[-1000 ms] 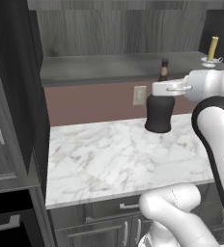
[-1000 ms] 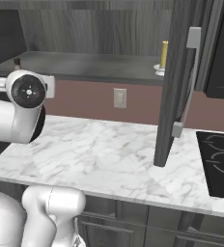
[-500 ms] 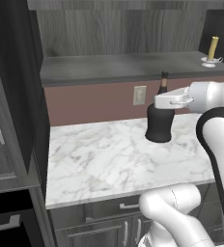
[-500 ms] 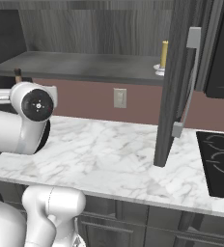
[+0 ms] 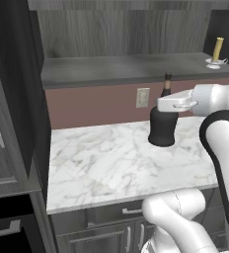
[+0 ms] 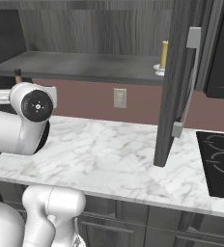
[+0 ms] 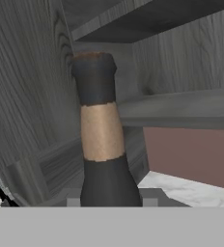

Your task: Get the candle and the liquor from the cabinet and move them to the dining counter.

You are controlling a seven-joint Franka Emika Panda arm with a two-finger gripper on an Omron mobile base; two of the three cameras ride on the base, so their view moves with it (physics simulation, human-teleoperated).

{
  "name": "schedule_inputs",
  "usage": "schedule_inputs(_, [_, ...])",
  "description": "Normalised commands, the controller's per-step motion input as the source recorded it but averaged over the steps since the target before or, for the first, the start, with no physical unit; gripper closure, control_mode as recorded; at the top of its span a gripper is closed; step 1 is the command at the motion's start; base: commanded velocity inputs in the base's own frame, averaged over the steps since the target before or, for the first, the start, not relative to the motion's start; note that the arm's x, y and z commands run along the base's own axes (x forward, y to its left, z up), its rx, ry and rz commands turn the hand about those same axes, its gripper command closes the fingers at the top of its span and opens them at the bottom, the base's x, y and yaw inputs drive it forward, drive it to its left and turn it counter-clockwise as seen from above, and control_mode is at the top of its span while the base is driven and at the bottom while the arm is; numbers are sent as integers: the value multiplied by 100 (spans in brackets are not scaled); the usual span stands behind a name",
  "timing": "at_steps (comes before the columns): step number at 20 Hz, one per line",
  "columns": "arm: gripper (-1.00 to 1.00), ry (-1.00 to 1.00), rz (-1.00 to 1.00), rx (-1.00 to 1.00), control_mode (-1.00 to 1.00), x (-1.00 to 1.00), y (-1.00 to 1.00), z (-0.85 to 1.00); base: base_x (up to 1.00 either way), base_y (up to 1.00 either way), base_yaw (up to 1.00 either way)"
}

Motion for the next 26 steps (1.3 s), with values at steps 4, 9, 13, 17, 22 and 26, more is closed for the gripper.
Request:
schedule_inputs(4, [100, 0, 0, 0, -100, 0, 0, 0, 0, 0, 0])
schedule_inputs(9, [100, 0, 0, 0, -100, 0, 0, 0, 0, 0, 0])
schedule_inputs(13, [100, 0, 0, 0, -100, 0, 0, 0, 0, 0, 0])
schedule_inputs(17, [100, 0, 0, 0, -100, 0, 0, 0, 0, 0, 0])
schedule_inputs(22, [100, 0, 0, 0, 100, 0, 0, 0, 0, 0, 0])
schedule_inputs(26, [100, 0, 0, 0, 100, 0, 0, 0, 0, 0, 0])
